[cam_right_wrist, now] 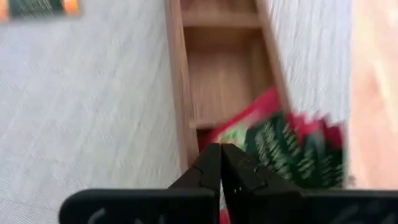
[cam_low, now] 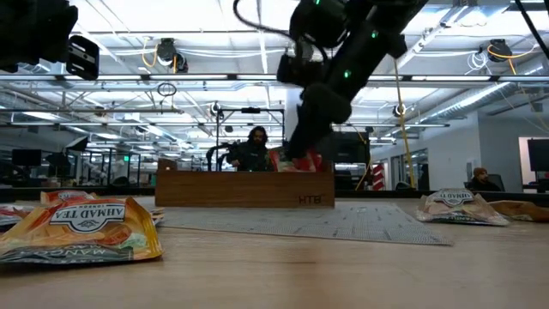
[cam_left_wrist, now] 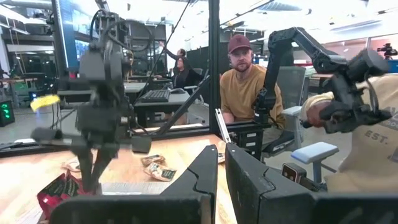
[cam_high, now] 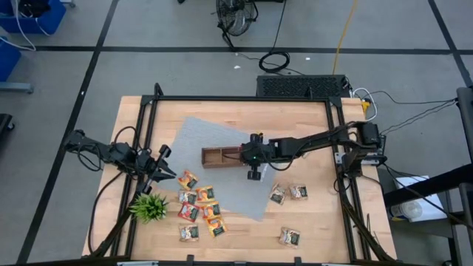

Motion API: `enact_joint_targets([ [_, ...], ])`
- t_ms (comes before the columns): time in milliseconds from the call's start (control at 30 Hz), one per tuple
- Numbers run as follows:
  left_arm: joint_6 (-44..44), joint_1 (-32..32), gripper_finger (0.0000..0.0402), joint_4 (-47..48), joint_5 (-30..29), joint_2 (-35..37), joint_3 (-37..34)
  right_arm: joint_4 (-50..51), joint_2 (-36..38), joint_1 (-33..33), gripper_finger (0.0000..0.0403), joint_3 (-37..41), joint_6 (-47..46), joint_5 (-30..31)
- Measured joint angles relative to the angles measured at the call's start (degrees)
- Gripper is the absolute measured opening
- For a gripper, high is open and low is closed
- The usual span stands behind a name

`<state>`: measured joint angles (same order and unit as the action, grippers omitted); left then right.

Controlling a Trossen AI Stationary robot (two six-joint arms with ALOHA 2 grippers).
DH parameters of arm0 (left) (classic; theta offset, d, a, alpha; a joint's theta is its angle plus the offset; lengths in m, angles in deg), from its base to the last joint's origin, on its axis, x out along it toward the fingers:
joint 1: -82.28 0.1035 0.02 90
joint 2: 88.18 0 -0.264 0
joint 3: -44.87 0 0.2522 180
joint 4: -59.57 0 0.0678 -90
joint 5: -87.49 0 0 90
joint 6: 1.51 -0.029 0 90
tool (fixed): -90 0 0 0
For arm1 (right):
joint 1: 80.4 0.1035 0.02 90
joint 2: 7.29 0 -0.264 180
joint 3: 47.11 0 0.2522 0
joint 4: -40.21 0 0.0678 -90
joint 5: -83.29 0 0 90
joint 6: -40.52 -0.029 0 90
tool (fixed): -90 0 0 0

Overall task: Pick & Place Tea
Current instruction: Put the red tea bag into the wooden organizer

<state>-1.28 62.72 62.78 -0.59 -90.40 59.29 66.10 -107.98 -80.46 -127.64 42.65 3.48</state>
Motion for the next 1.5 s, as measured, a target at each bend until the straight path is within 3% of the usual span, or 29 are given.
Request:
enact_joint_targets([
  [167,0.00,0.00,0.0035,-0.02,0.00,0.01,-0.01,-0.78,2.62,0.25,0.0000,-0.04,0.32,0.19],
  [333,0.00,0.01,0.0035,0.02,0.00,-0.01,-0.01,-0.23,2.70,-0.45,0.0000,-0.04,3.41,5.05],
  [567,0.00,0.00,0.0035,0.00,0.00,-0.01,-0.01,0.73,2.72,-3.24,0.0000,-0.07,3.01,0.42],
  [867,0.00,0.00,0.0035,0.00,0.00,0.01,-0.01,6.58,2.74,-3.12,0.0000,-0.09,0.97,0.34],
  [1400,0.00,0.00,0.0035,0.00,0.00,-0.01,0.01,2.03,3.05,0.60,0.0000,-0.11,1.37,-0.07],
  [1500,0.00,0.00,0.0035,0.02,0.00,-0.02,-0.01,1.32,4.11,1.18,0.0000,0.80,1.63,-4.56],
])
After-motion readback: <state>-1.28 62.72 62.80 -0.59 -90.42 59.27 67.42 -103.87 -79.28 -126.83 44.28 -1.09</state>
